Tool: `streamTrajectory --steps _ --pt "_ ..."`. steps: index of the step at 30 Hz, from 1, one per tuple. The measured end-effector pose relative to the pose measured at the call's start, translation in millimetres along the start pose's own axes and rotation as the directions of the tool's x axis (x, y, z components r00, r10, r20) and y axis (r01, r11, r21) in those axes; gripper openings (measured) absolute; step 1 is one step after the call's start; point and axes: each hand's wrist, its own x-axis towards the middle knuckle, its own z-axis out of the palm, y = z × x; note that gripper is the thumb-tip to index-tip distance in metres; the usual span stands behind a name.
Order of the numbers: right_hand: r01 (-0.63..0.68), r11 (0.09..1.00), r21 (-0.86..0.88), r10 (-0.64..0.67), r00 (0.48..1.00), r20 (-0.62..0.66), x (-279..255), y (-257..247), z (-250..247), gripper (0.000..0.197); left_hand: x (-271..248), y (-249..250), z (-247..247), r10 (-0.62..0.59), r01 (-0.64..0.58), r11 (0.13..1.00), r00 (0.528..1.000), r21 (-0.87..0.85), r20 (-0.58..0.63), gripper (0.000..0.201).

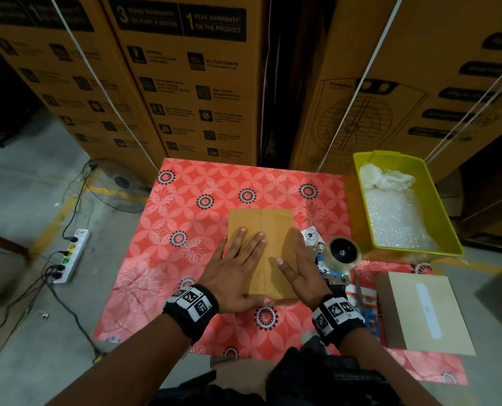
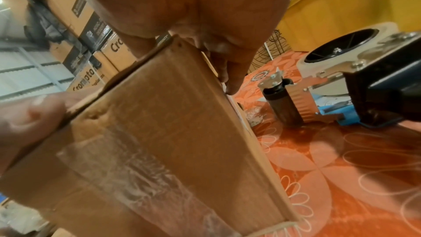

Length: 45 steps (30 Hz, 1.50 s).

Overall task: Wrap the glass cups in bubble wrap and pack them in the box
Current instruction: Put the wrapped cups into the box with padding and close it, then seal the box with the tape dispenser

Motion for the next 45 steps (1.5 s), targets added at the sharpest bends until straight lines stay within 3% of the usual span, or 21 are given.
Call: streamTrajectory --steps 4,6,8,10,16,20,25,28,30,32,34,36,38,39,42,45 --pt "-0.015 0.999 0.047 0.01 0.996 0.093 -9.6 -2.6 -10.7 0.128 2.1 2.2 2.3 0.037 -0.034 0.998 0.997 0.056 -0.064 0.131" --pt "0.046 0.996 -0.076 -0.03 0.98 0.198 -14.5 -2.2 -22.5 0.148 1.8 0.1 5.1 0.061 -0.056 0.997 0.994 0.052 -0.087 0.129" --pt "0.13 0.969 -0.211 -0.068 0.958 0.278 -15.0 -0.9 -32.4 0.155 1.0 -1.5 7.0 0.069 -0.064 0.997 0.993 0.053 -0.092 0.128" --pt "0.168 0.955 -0.245 -0.082 0.941 0.327 -12.4 0.5 -37.9 0.154 1.6 -1.4 8.2 0.071 -0.065 0.996 0.993 0.067 -0.089 0.128" --pt "0.182 0.958 -0.223 -0.107 0.945 0.31 -5.9 4.1 -32.0 0.147 -0.1 -1.1 13.6 0.051 -0.042 0.997 0.988 0.064 -0.149 0.119" --pt "0.152 0.986 -0.075 -0.116 0.926 0.358 7.3 -2.0 -30.7 0.138 -3.9 -1.4 17.2 -0.022 0.03 0.999 0.983 0.041 -0.182 0.115" --pt "0.098 0.994 0.051 -0.109 0.941 0.321 13.0 -9.9 -22.4 0.118 -2.0 3.4 19.2 -0.141 0.144 0.99 0.974 0.007 -0.177 0.108" --pt "0.048 0.987 0.152 -0.078 0.977 0.196 -3.4 -4.3 -36.2 0.093 1.9 7.3 21.2 -0.14 0.143 0.99 0.976 0.002 -0.165 0.107" --pt "-0.003 0.992 0.126 0.013 0.997 -0.077 -23.1 13.4 -52.3 0.059 3.4 8.3 21.4 -0.134 0.138 0.99 0.978 0.012 -0.16 0.109" --pt "-0.139 0.99 -0.016 0.121 0.909 -0.4 -48.1 39.3 -69.2 0.037 4.1 8.1 21.7 -0.136 0.141 0.99 0.976 0.014 -0.17 0.115" --pt "-0.374 0.926 -0.049 0.29 0.791 -0.539 -74.0 66.9 -80.1 0.027 4.3 8.1 22.4 -0.137 0.142 0.99 0.973 0.011 -0.186 0.117" --pt "-0.545 0.838 0.012 0.499 0.759 -0.417 -89.7 96.3 -77.6 0.053 5.2 8.1 24.8 -0.141 0.146 0.989 0.971 0.014 -0.191 0.114" --pt "-0.617 0.786 0.034 0.608 0.763 -0.221 -89.5 126.8 -68.4 0.079 5.9 8.2 25.9 -0.146 0.151 0.989 0.971 0.01 -0.189 0.113" --pt "-0.626 0.778 0.044 0.624 0.765 -0.16 -86.2 132.1 -64.2 0.077 5.9 8.4 26.0 -0.147 0.151 0.989 0.97 0.006 -0.193 0.113" --pt "-0.612 0.772 0.171 0.631 0.77 -0.093 -72.2 124.1 -55.7 0.035 6.2 9.0 26.0 -0.146 0.151 0.988 0.97 0.012 -0.193 0.111" --pt "-0.65 0.713 0.263 0.667 0.744 0.029 -55.9 113.6 -53.4 0.027 7.5 8.2 24.3 -0.143 0.15 0.988 0.971 0.025 -0.192 0.11"
